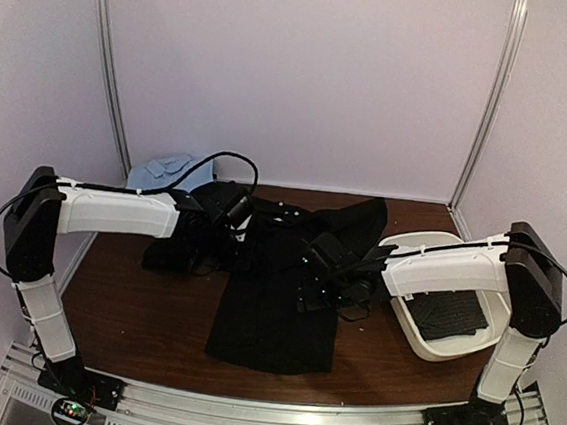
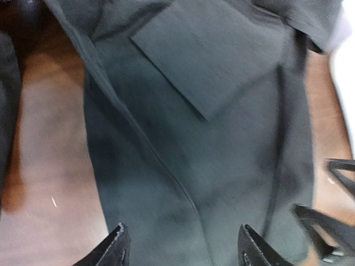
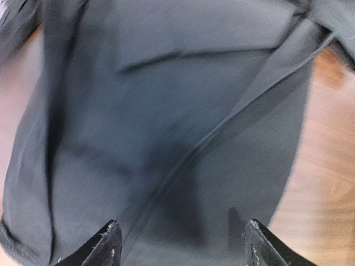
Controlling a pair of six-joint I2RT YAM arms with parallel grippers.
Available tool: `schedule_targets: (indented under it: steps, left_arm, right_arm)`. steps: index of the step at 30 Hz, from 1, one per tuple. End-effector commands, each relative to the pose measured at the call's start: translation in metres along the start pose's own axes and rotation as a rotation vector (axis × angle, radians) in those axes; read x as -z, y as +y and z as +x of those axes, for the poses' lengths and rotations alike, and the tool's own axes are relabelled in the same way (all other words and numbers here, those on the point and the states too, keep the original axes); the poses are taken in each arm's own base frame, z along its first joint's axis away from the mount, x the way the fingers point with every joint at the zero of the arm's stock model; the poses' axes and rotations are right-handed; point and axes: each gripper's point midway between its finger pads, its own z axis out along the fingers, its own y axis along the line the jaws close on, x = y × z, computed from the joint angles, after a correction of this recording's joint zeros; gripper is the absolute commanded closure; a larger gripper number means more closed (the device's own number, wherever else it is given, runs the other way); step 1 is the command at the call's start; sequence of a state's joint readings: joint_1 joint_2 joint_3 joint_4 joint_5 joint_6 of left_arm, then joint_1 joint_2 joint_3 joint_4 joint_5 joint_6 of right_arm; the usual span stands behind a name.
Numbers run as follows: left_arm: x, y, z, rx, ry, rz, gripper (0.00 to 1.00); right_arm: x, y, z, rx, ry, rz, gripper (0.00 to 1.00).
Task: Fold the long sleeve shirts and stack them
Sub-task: Flatten out the crumpled shirt at the center of the board.
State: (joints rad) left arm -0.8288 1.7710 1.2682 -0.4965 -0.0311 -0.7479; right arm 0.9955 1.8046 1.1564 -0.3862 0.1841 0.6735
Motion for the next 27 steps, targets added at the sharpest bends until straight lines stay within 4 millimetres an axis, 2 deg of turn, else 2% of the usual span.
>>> schedule_targets:
  steps: [1, 3, 7, 9, 13, 15, 18, 21, 23, 27]
  left_arm:
    - [-0.022, 0.017, -0.027, -0.032, -0.049, -0.096, 0.32]
    - [-0.036, 0.020, -0.027, -0.027, -0.031, -0.106, 0.32]
    - [-0.051, 0.026, -0.027, -0.022, -0.016, -0.130, 0.35]
    - [-0.055, 0.029, -0.026, -0.017, -0.012, -0.135, 0.38]
    - [-0.061, 0.037, -0.025, -0.009, 0.001, -0.147, 0.51]
    - [-0.062, 0.041, -0.025, -0.009, 0.006, -0.149, 0.60]
    - [-0.058, 0.044, -0.026, -0.008, 0.003, -0.149, 0.80]
    - [-0.052, 0.047, -0.028, -0.002, -0.002, -0.150, 0.94]
    - [-0.047, 0.050, -0.027, -0.003, -0.004, -0.156, 0.99]
    - [-0.037, 0.056, -0.025, 0.003, -0.007, -0.162, 1.00]
  right_arm:
    - [0.003, -0.017, -0.035, -0.047, -0.080, 0.032, 0.19]
    - [-0.003, -0.021, -0.039, -0.053, -0.075, 0.038, 0.18]
    - [-0.013, -0.026, -0.051, -0.060, -0.084, 0.053, 0.19]
    - [-0.017, -0.029, -0.057, -0.067, -0.089, 0.056, 0.20]
    - [-0.028, -0.036, -0.067, -0.081, -0.084, 0.059, 0.29]
    - [-0.034, -0.044, -0.068, -0.087, -0.074, 0.070, 0.33]
    - [-0.044, -0.053, -0.068, -0.101, -0.054, 0.069, 0.39]
    - [-0.054, -0.057, -0.066, -0.109, -0.037, 0.061, 0.41]
    - [-0.058, -0.057, -0.065, -0.112, -0.029, 0.055, 0.41]
    - [-0.065, -0.055, -0.066, -0.120, -0.026, 0.043, 0.41]
